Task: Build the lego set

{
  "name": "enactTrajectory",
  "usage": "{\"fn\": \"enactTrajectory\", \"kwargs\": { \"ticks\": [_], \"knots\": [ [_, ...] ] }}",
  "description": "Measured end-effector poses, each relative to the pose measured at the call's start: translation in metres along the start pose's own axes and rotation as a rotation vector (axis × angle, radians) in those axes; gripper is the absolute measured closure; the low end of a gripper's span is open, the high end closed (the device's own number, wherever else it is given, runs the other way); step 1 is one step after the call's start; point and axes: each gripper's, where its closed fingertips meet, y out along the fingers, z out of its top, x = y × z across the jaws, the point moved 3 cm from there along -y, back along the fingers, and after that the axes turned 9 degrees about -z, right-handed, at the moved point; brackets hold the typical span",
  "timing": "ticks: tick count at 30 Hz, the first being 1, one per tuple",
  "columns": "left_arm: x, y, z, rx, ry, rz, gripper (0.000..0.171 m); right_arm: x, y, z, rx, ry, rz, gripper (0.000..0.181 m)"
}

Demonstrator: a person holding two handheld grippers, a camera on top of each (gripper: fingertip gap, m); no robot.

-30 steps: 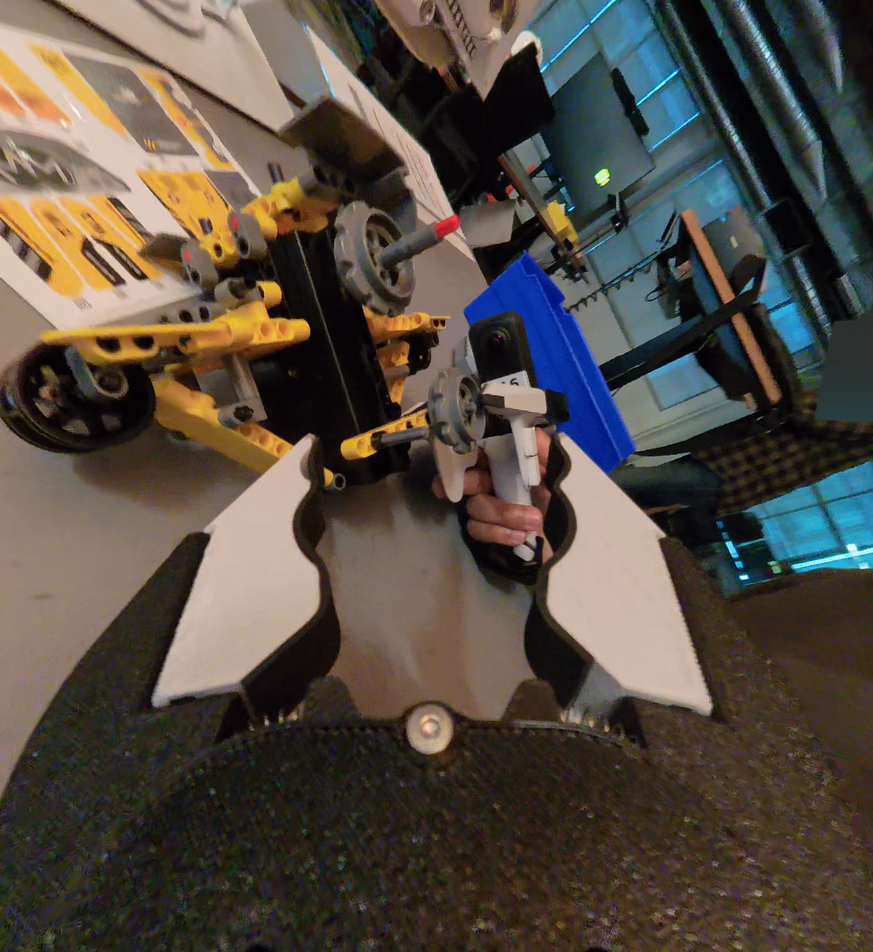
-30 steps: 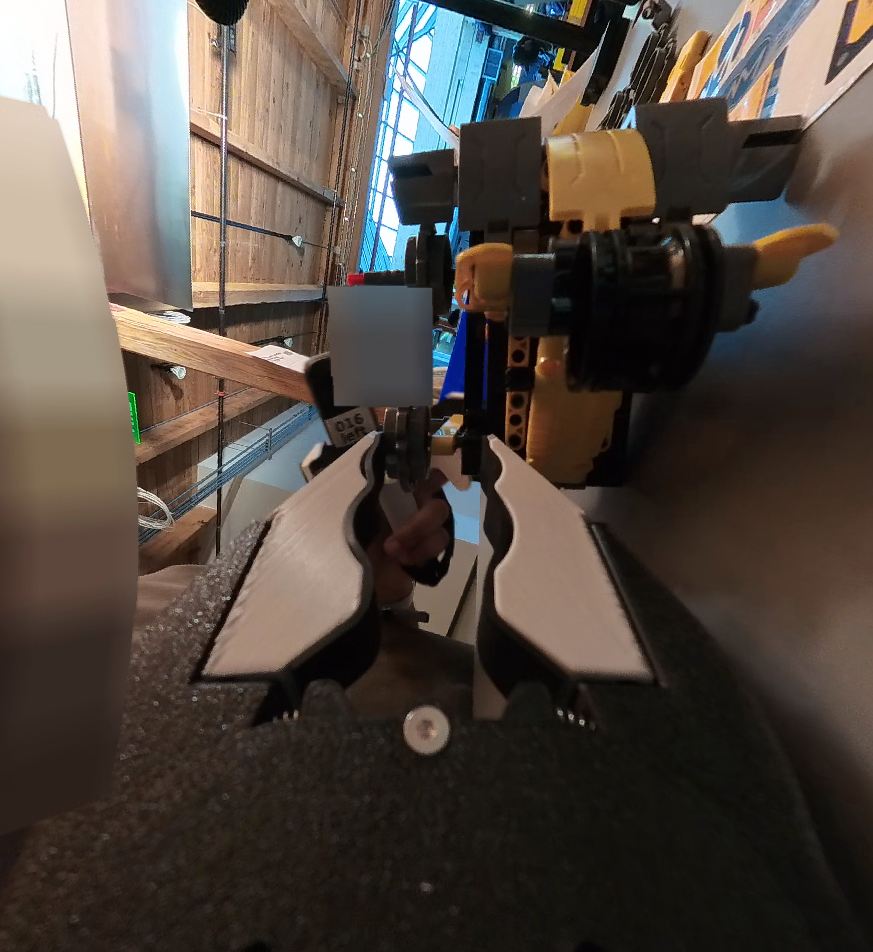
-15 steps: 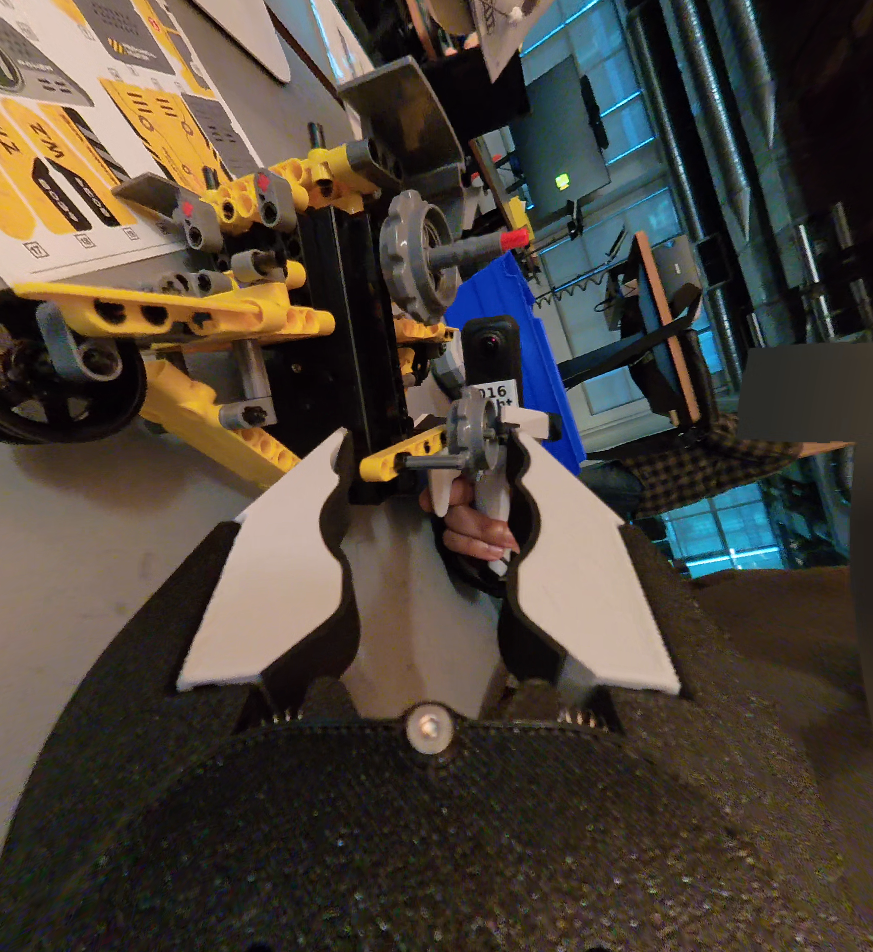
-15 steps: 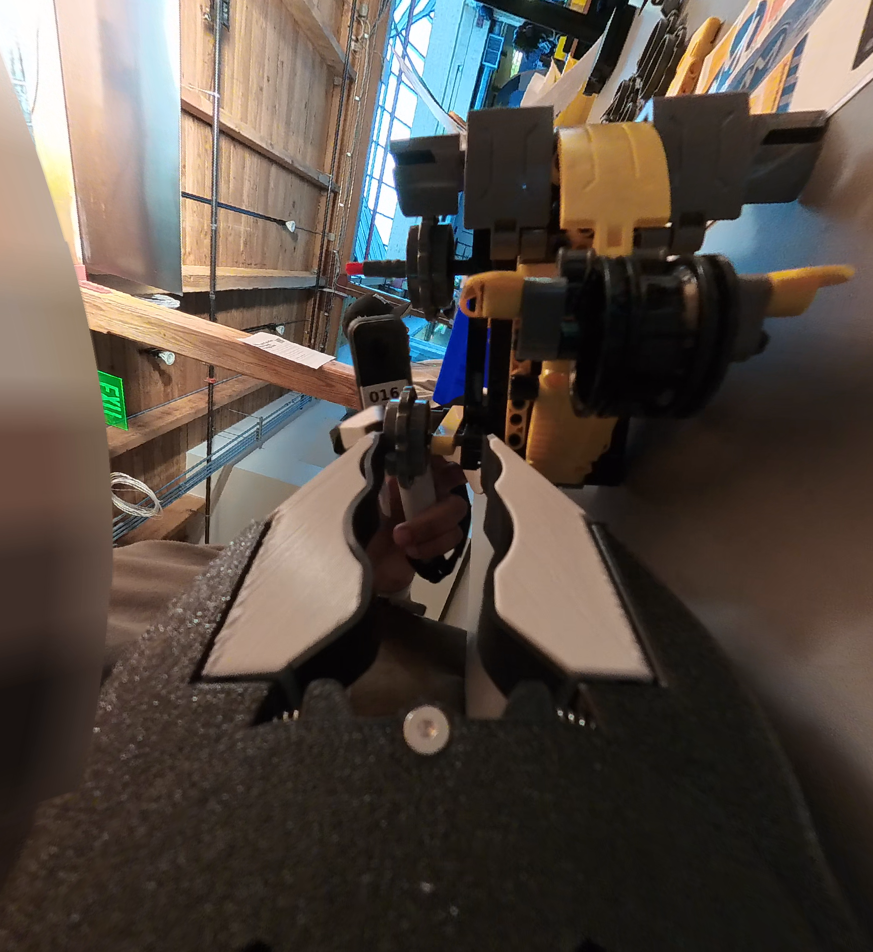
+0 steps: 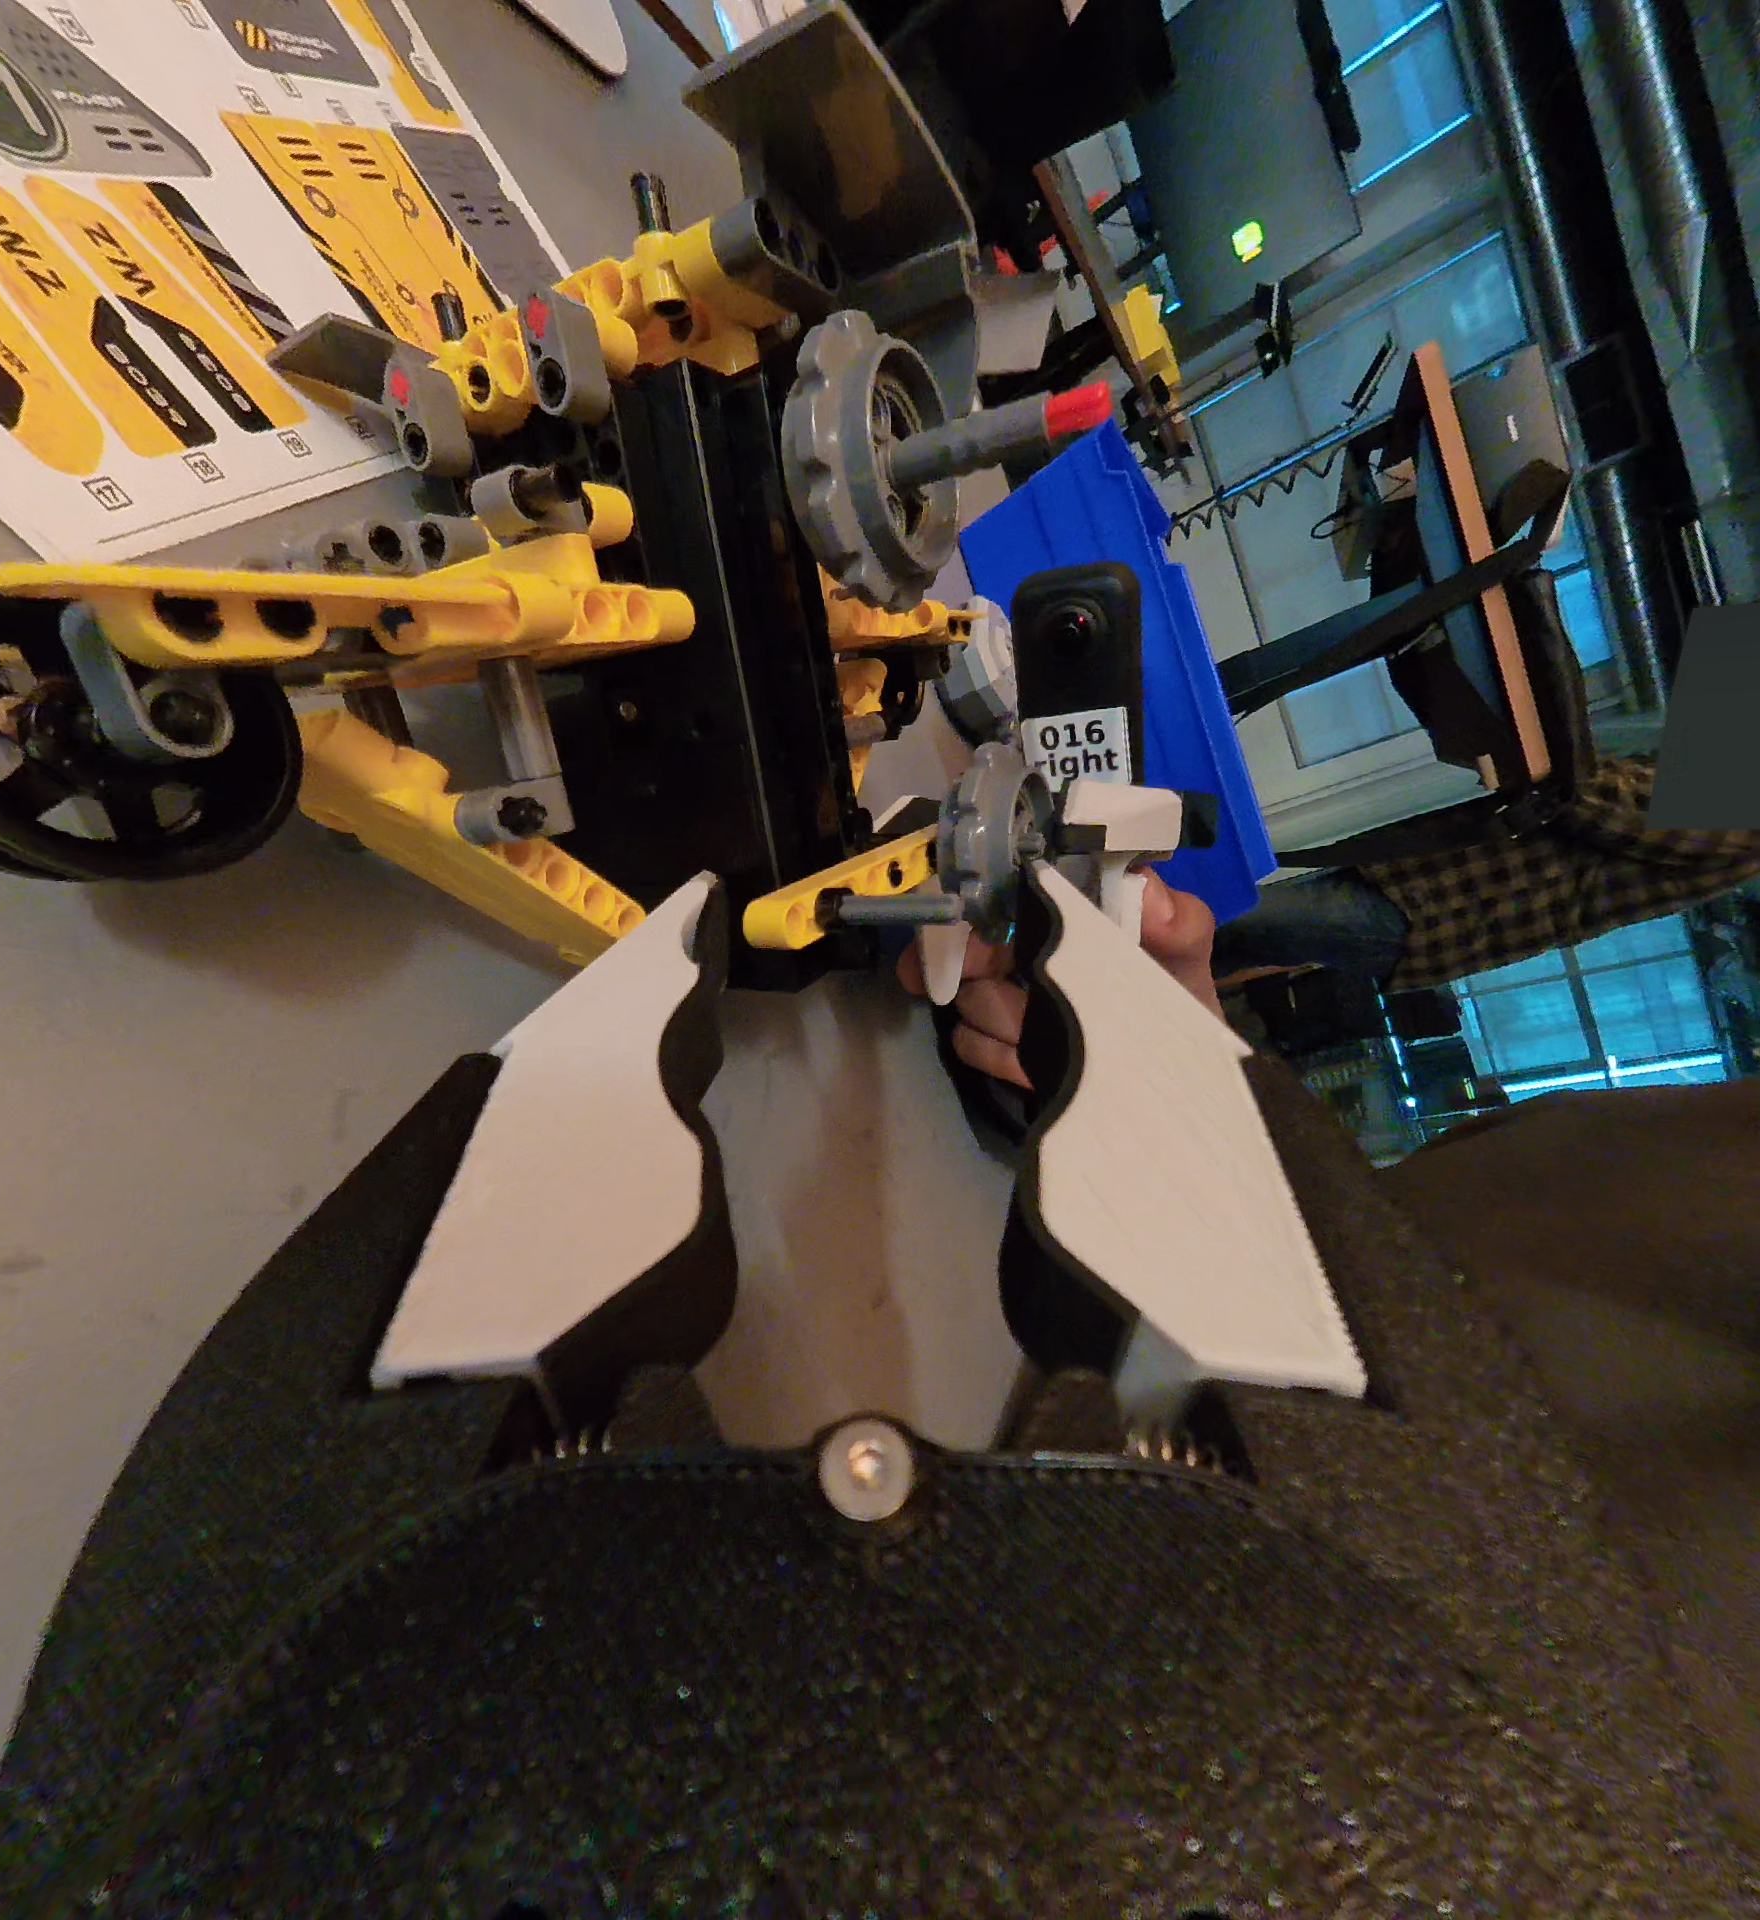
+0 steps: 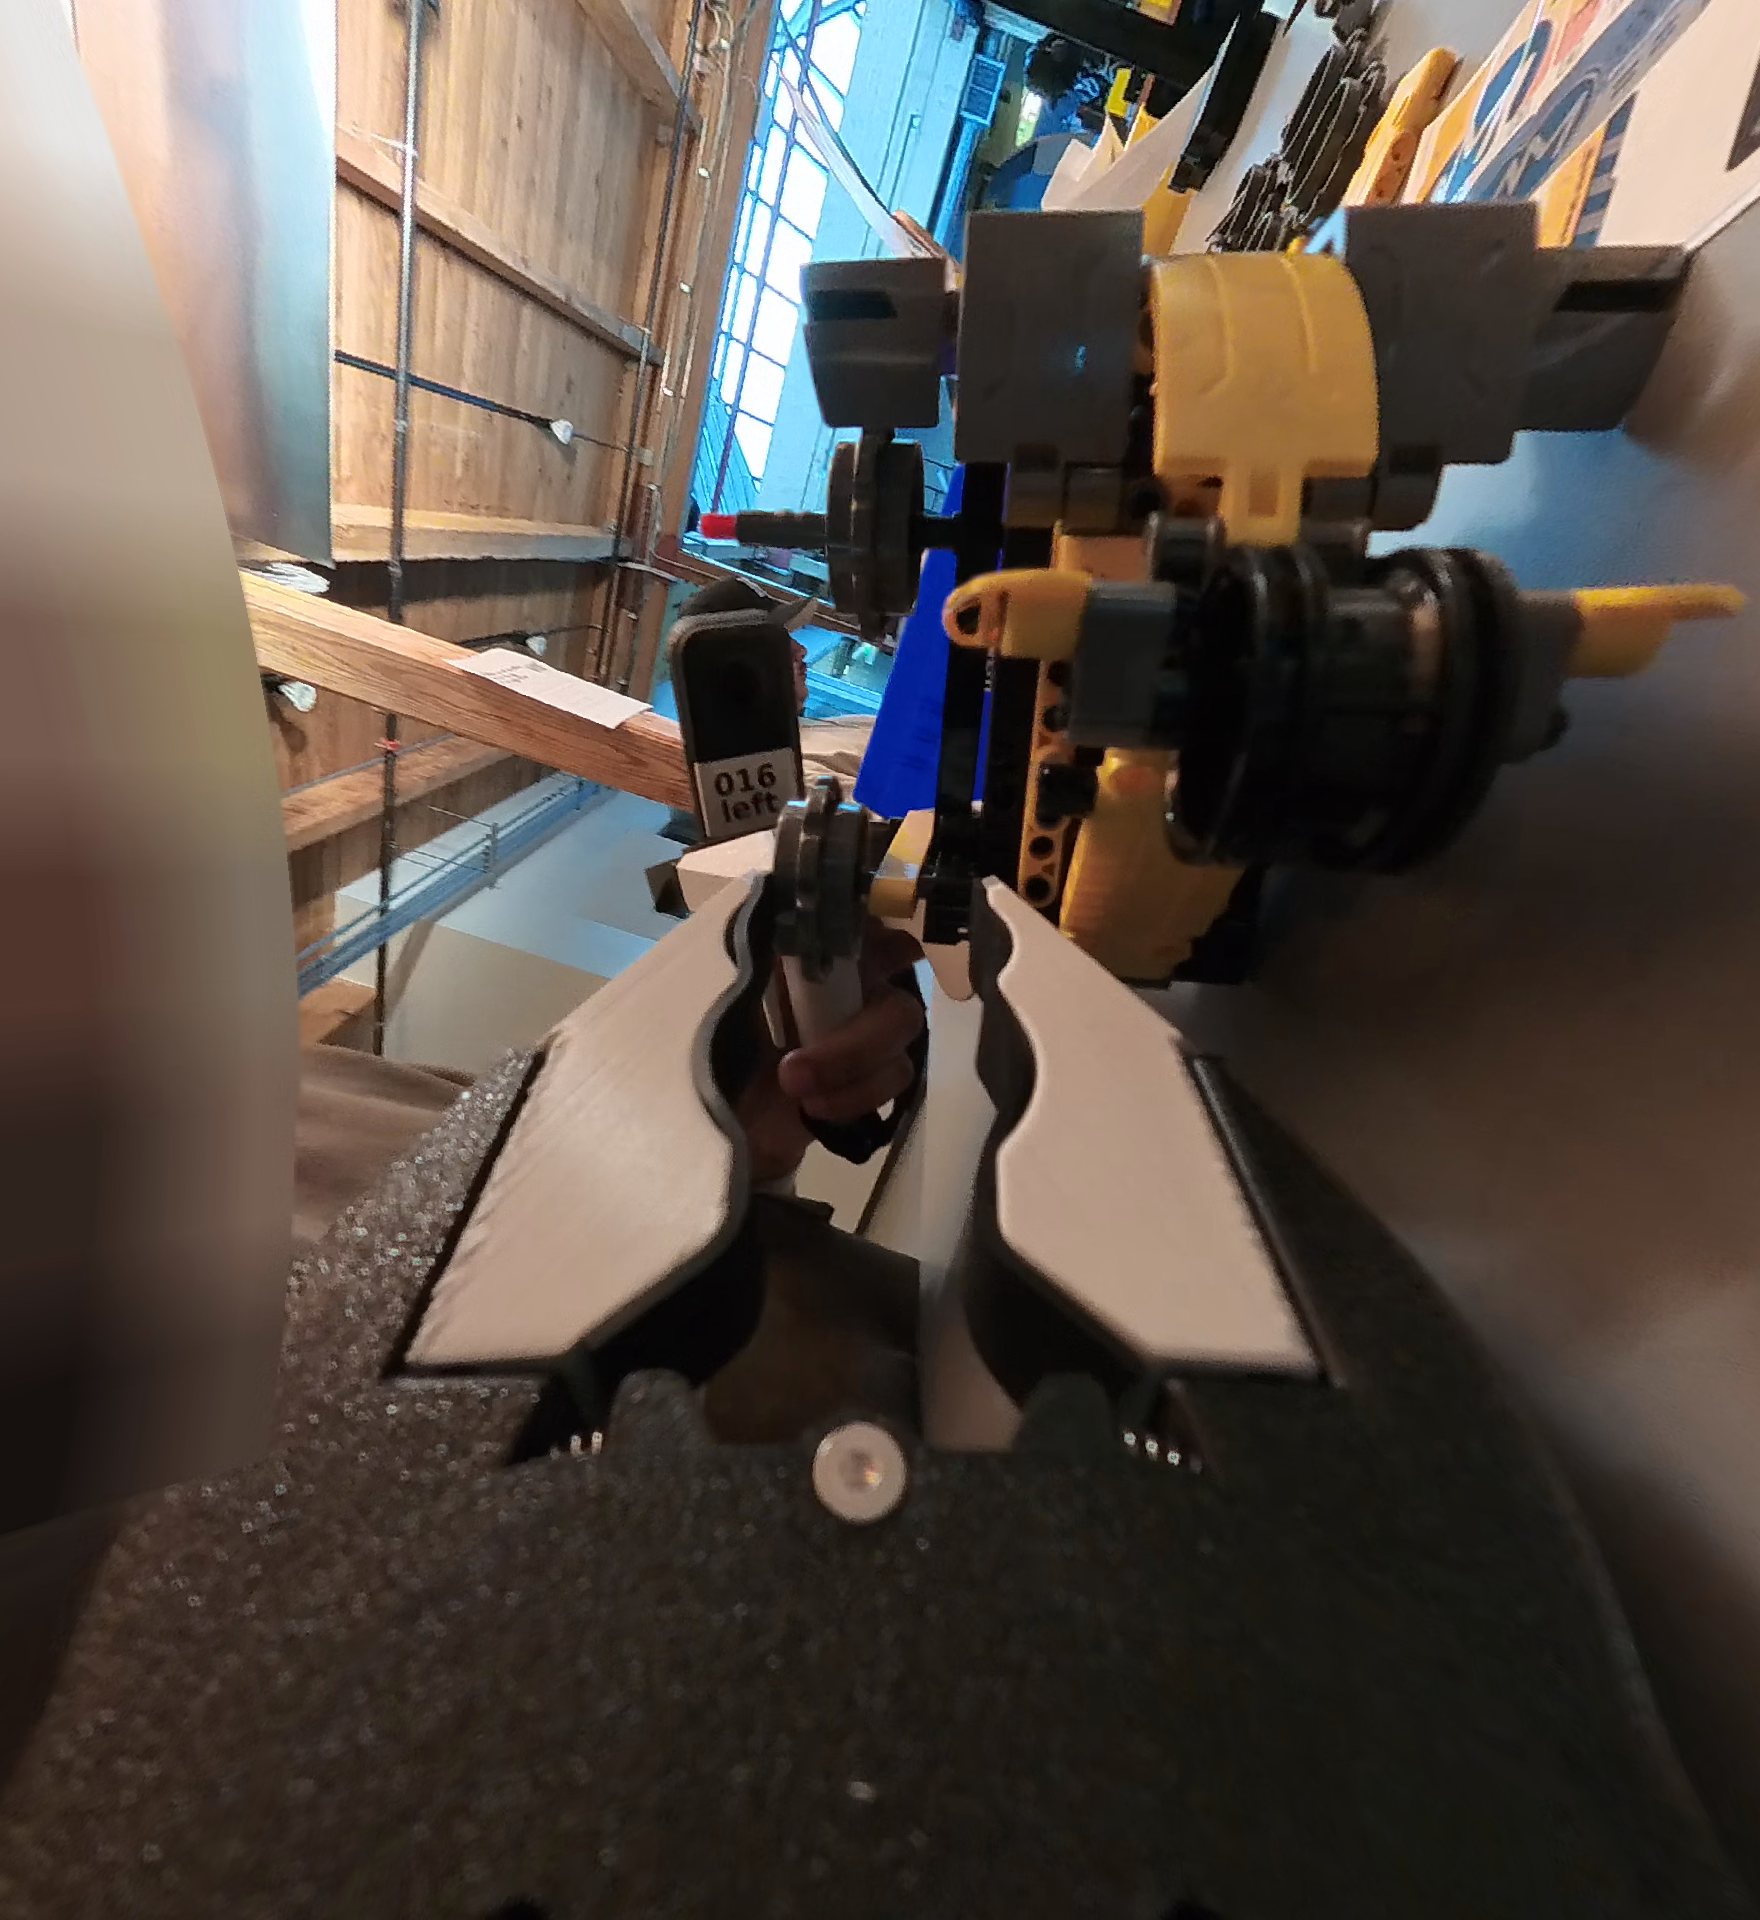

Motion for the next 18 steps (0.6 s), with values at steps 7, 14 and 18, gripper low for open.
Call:
{"fn": "enactTrajectory", "kwargs": {
  "ticks": [7,14,18],
  "knots": [
    [0.0011,-0.0005,0.0014,-0.009,0.022,0.011,0.124,-0.0002,-0.0001,-0.0004,-0.009,-0.023,-0.016,0.144],
    [0.0021,-0.0003,0.0007,0.005,0.028,0.023,0.126,-0.0008,-0.0001,-0.0006,-0.018,-0.038,-0.031,0.145],
    [0.0024,-0.0001,0.0005,0.013,0.022,0.026,0.125,-0.0005,-0.0004,-0.0003,-0.017,-0.021,-0.025,0.145]
  ]
}}
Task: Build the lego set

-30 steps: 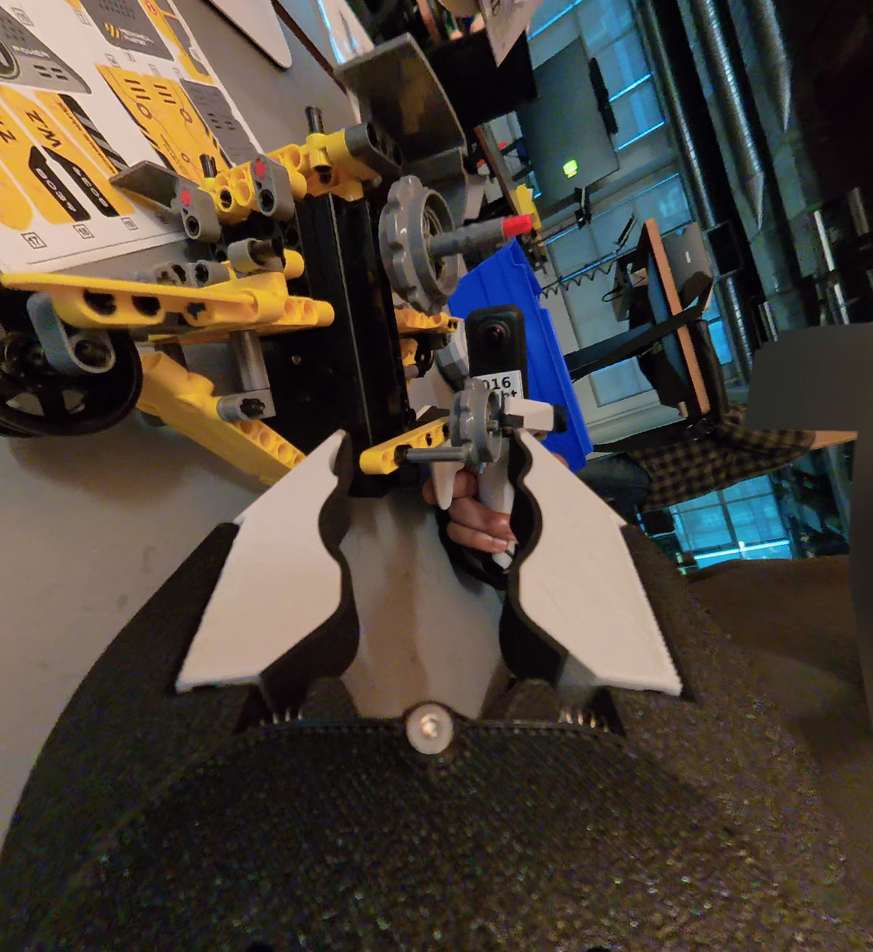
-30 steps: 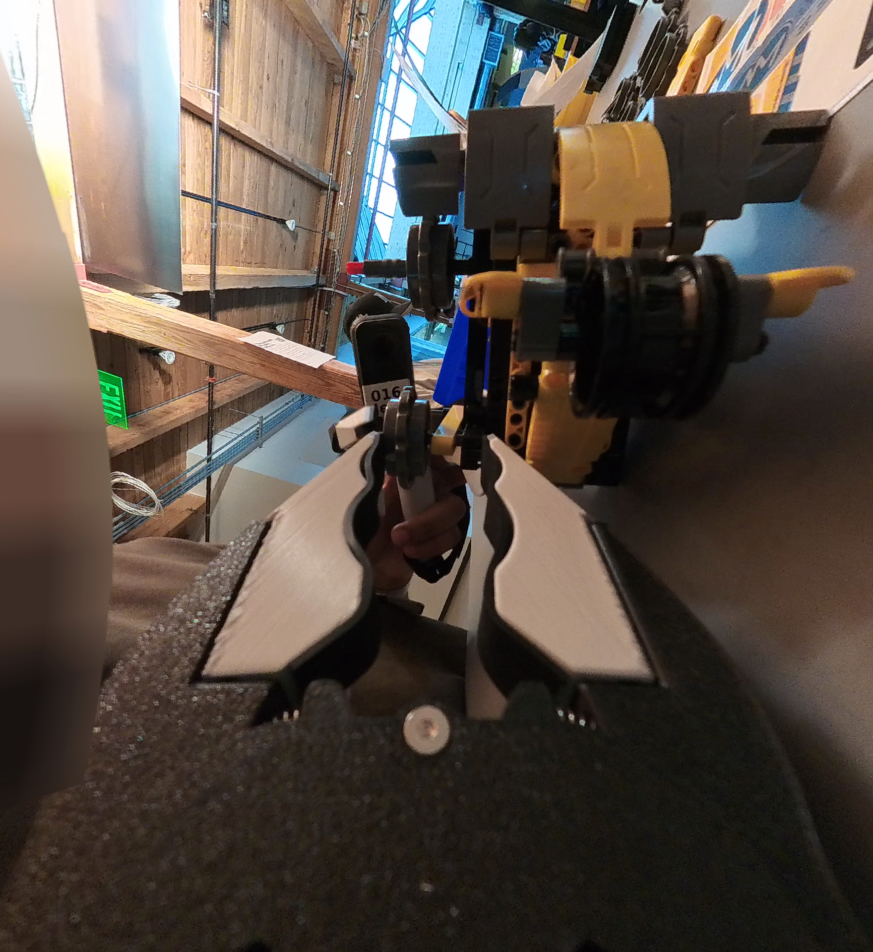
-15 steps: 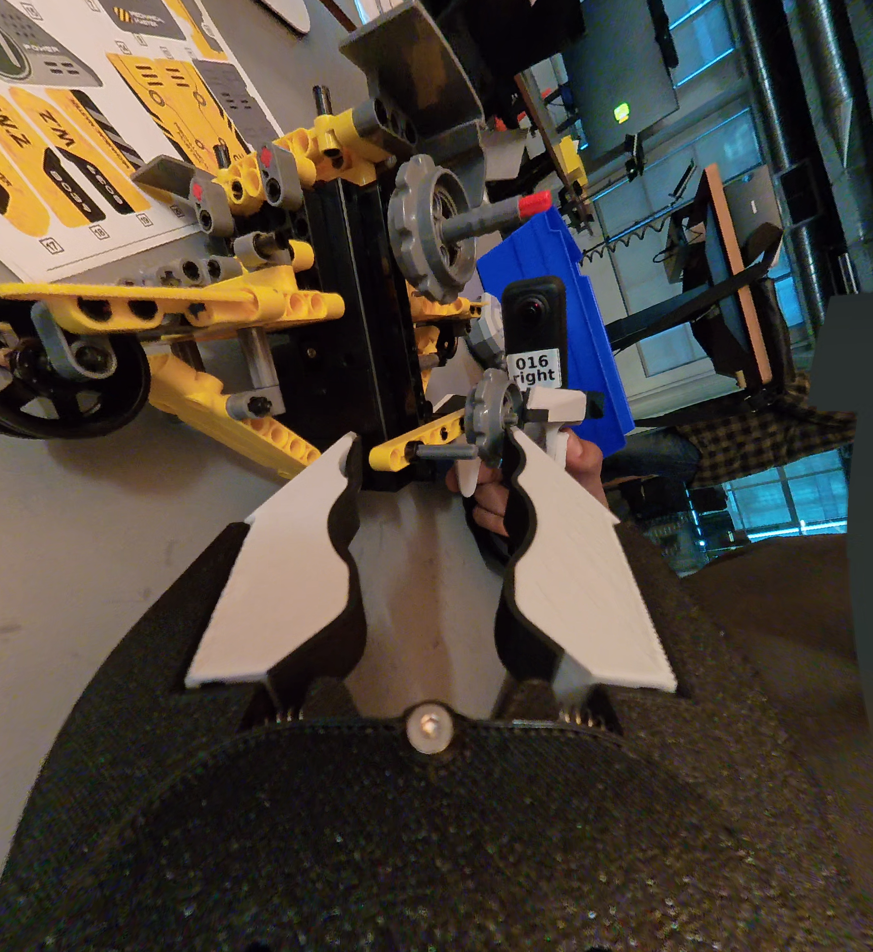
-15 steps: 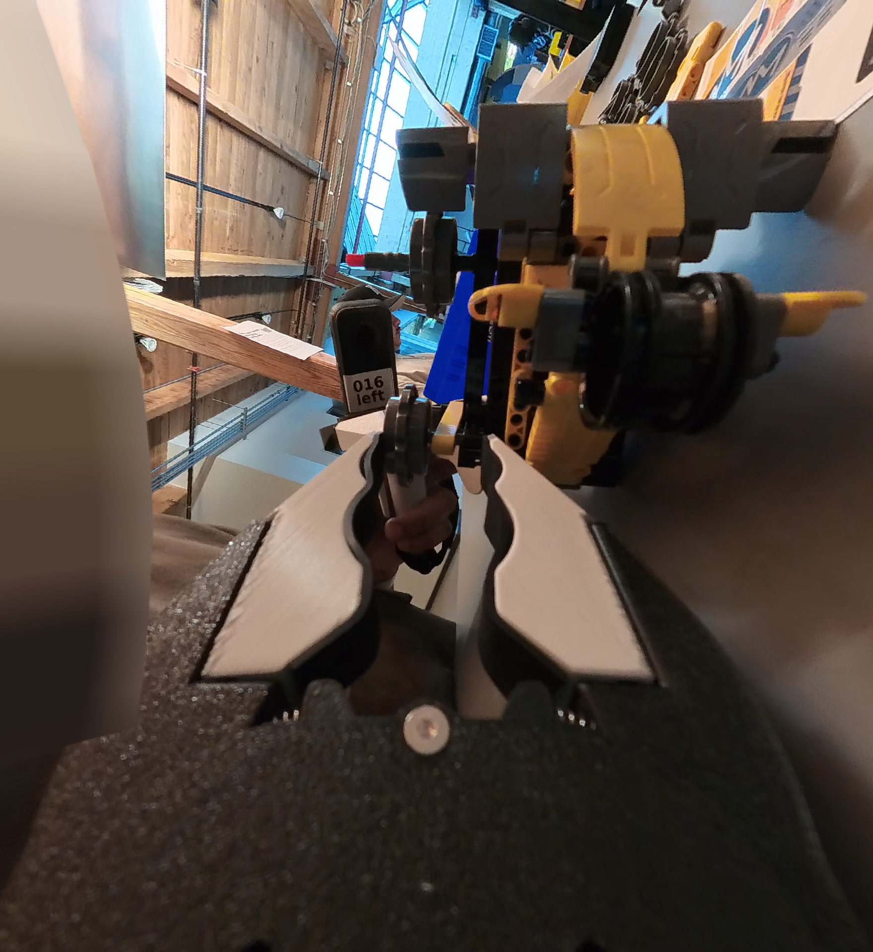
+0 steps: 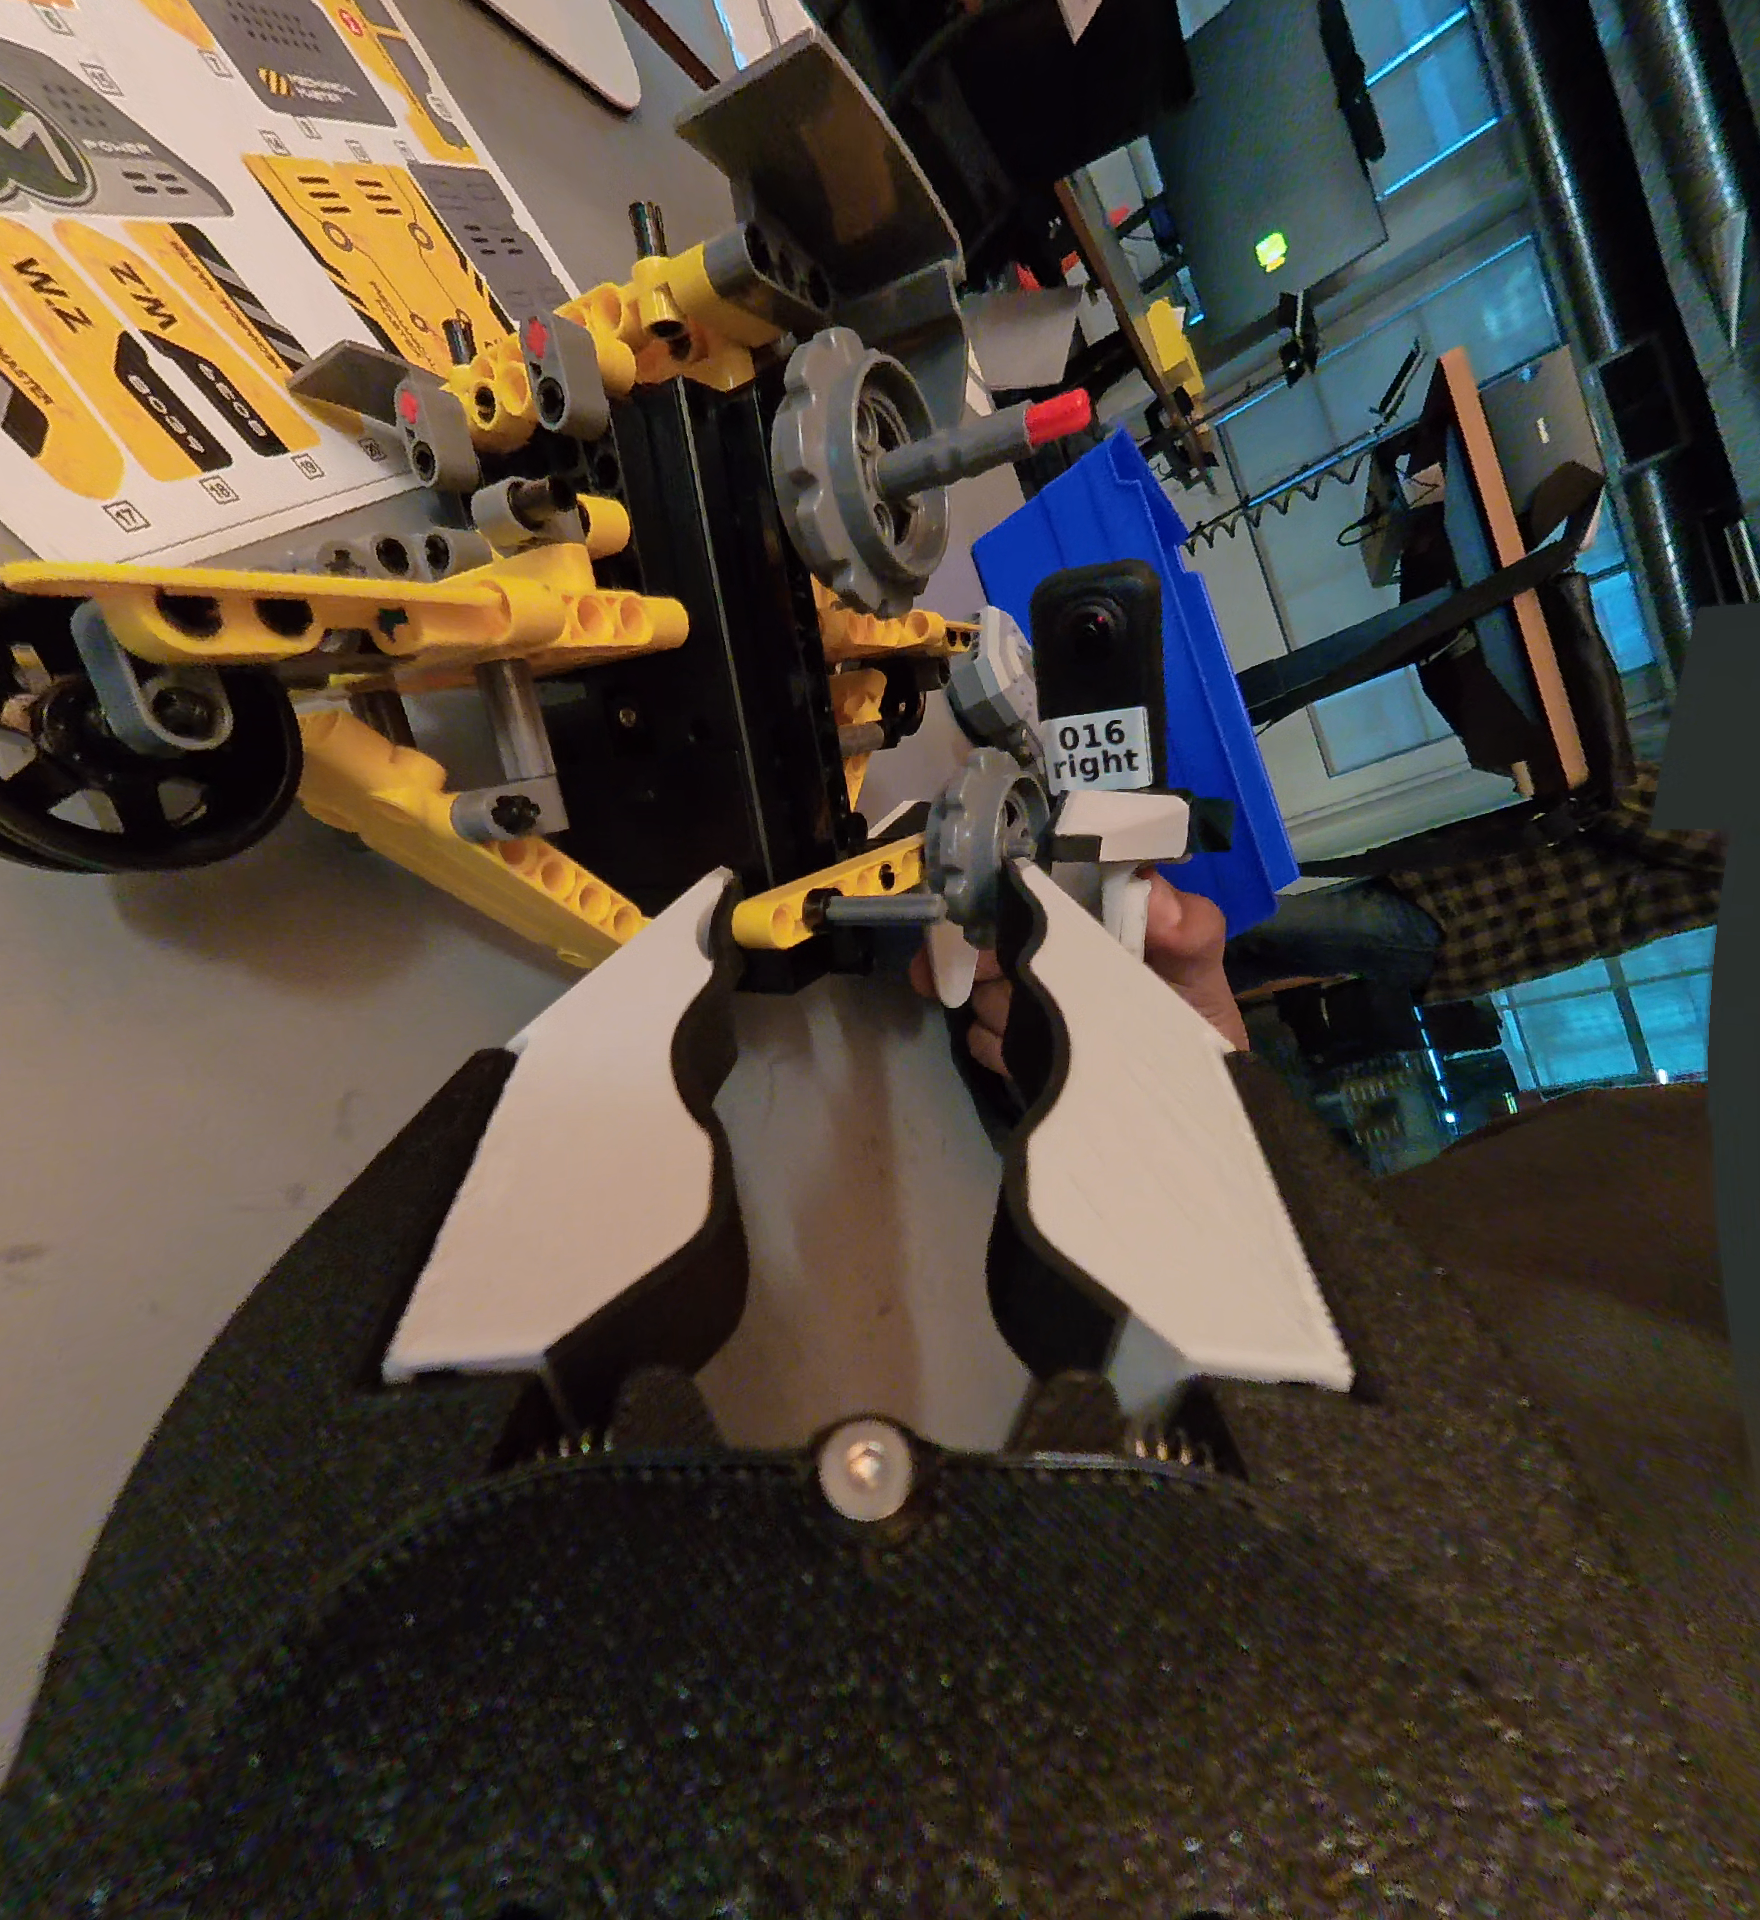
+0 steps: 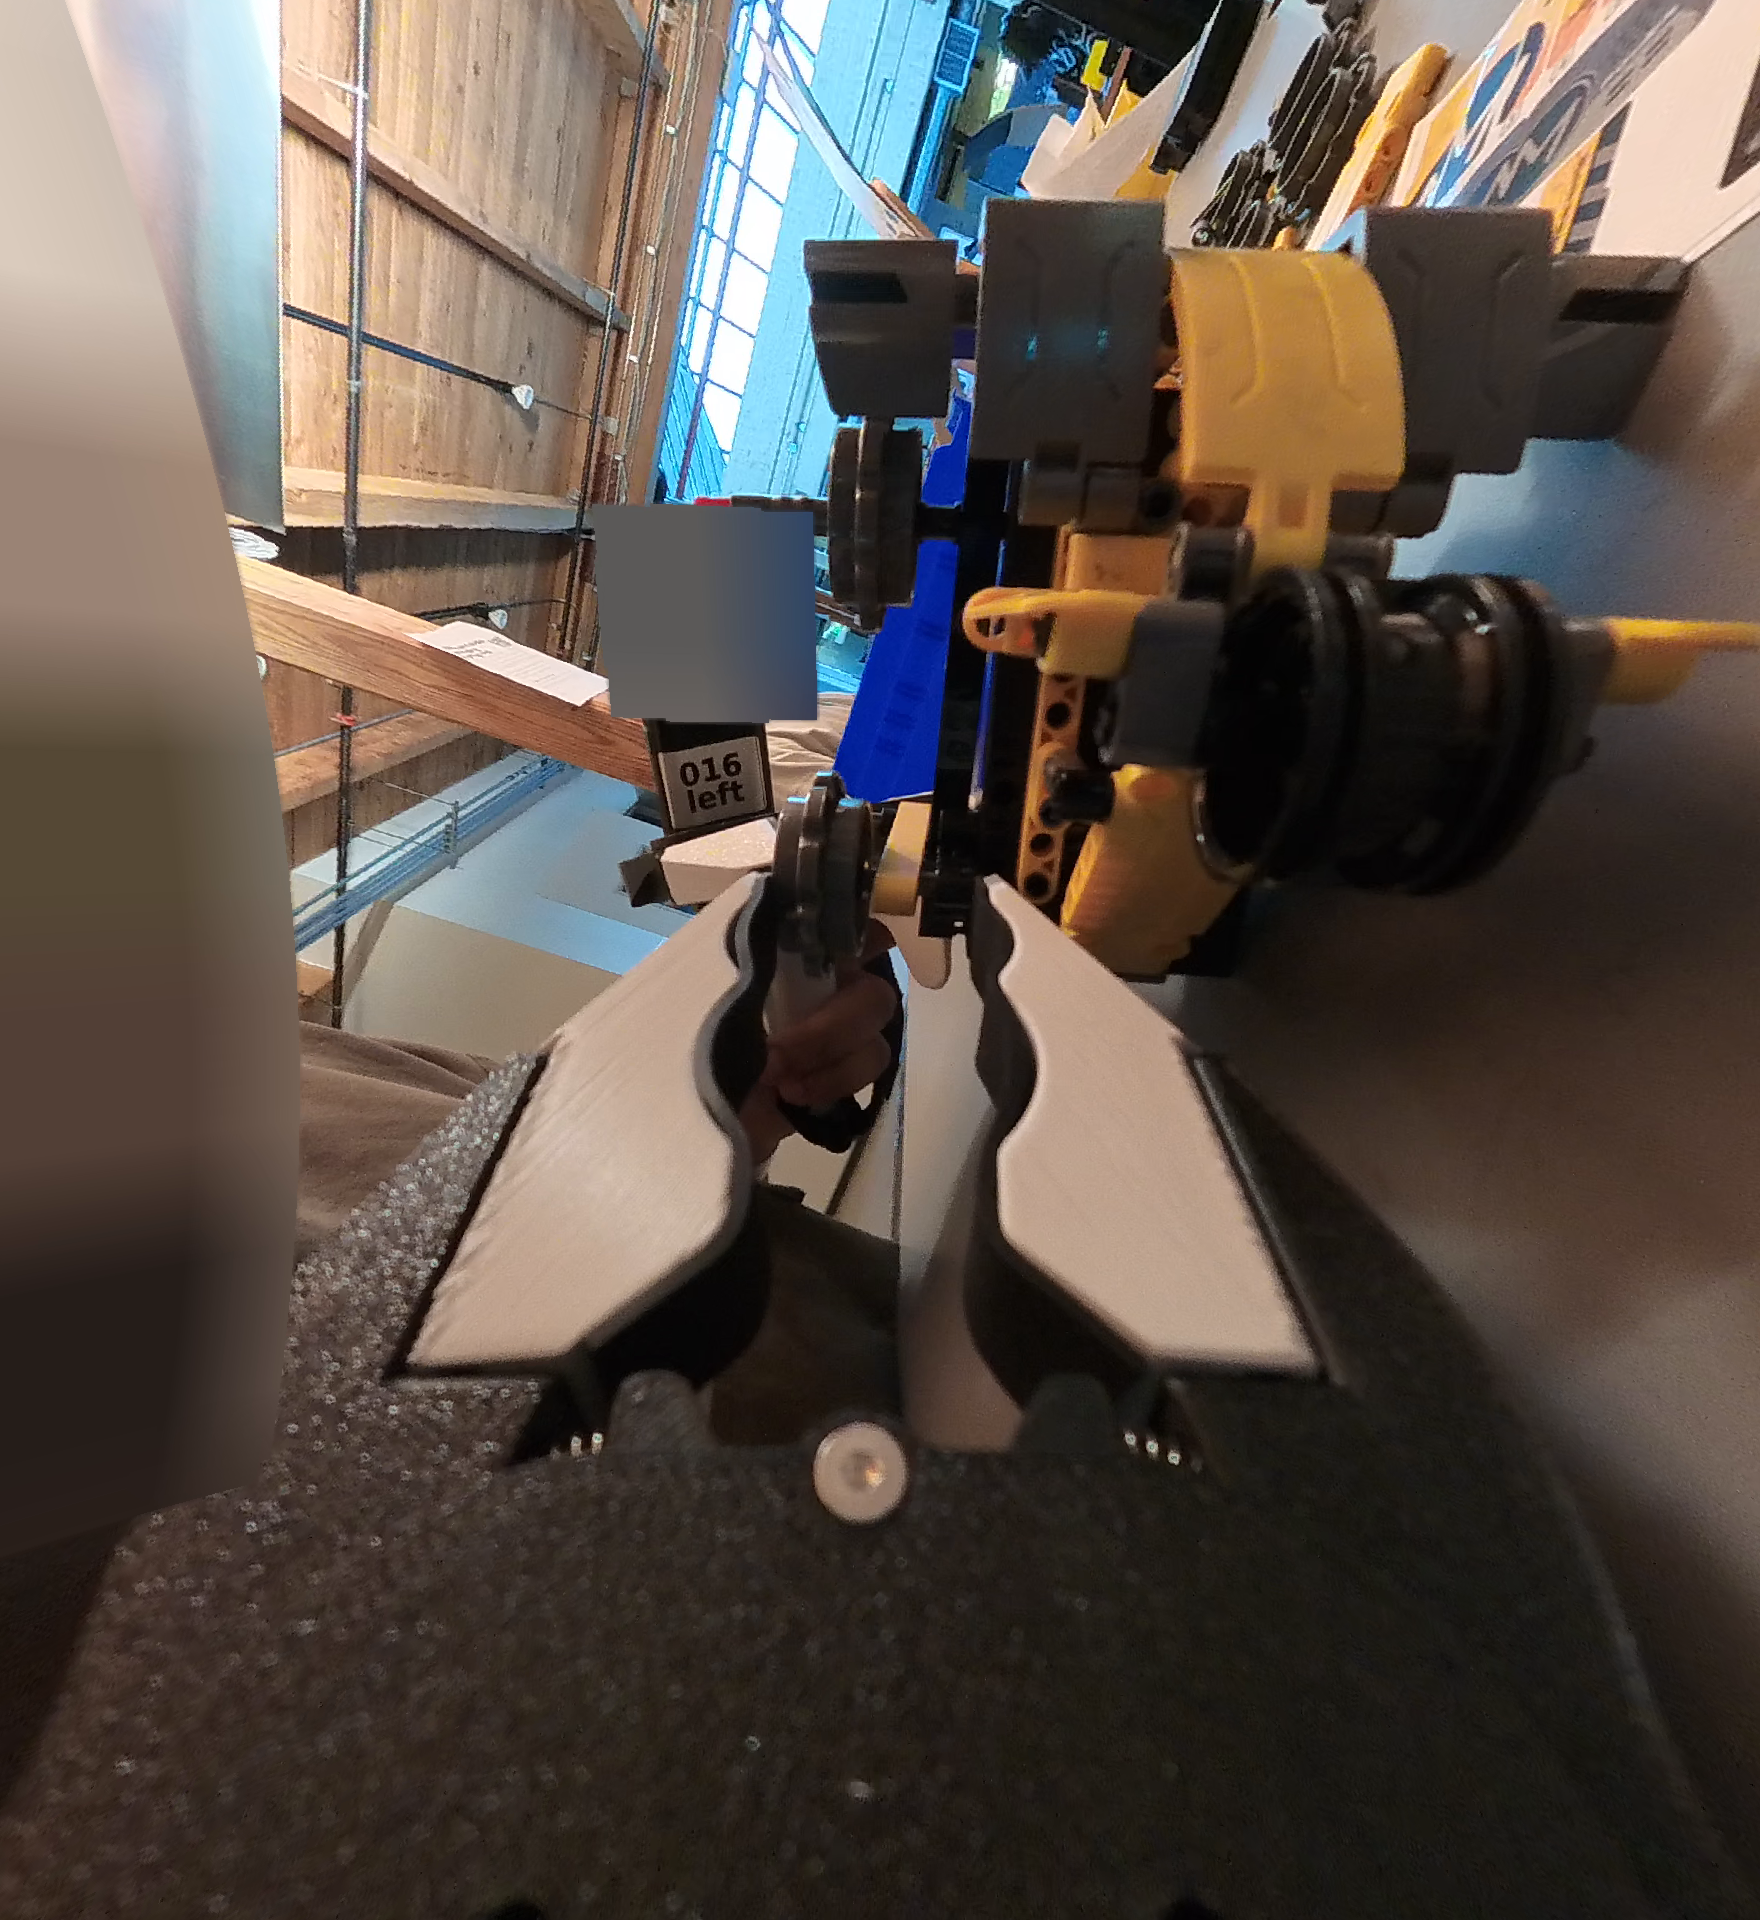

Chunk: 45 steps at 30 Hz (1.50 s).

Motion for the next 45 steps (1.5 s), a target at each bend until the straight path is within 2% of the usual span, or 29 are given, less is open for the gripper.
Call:
{"fn": "enactTrajectory", "kwargs": {
  "ticks": [25,30,33,39,42,44,45],
  "knots": [
    [-0.001,0.004,0.002,0.019,-0.004,0.066,0.128,0.003,-0.002,0.002,0.018,0.037,-0.006,0.147],
    [-0.003,0.003,0.004,0.033,-0.017,0.055,0.128,0.002,0.0,0.003,0.045,-0.032,-0.036,0.146],
    [-0.003,0.004,0.003,0.029,0.001,0.063,0.128,0.001,-0.005,0.007,0.055,-0.132,-0.11,0.146],
    [-0.003,0.003,0.003,0.033,0.003,0.06,0.128,-0.005,-0.012,0.01,0.068,-0.274,-0.206,0.126],
    [-0.004,0.002,0.004,0.043,-0.004,0.047,0.128,-0.011,-0.015,0.008,0.083,-0.37,-0.188,0.1],
    [-0.005,0.001,0.004,0.049,-0.015,0.032,0.128,-0.011,-0.015,0.004,0.083,-0.478,-0.232,0.083],
    [-0.005,0.0,0.004,0.05,-0.019,0.023,0.128,-0.009,-0.014,0.002,0.085,-0.537,-0.267,0.091]
  ]
}}
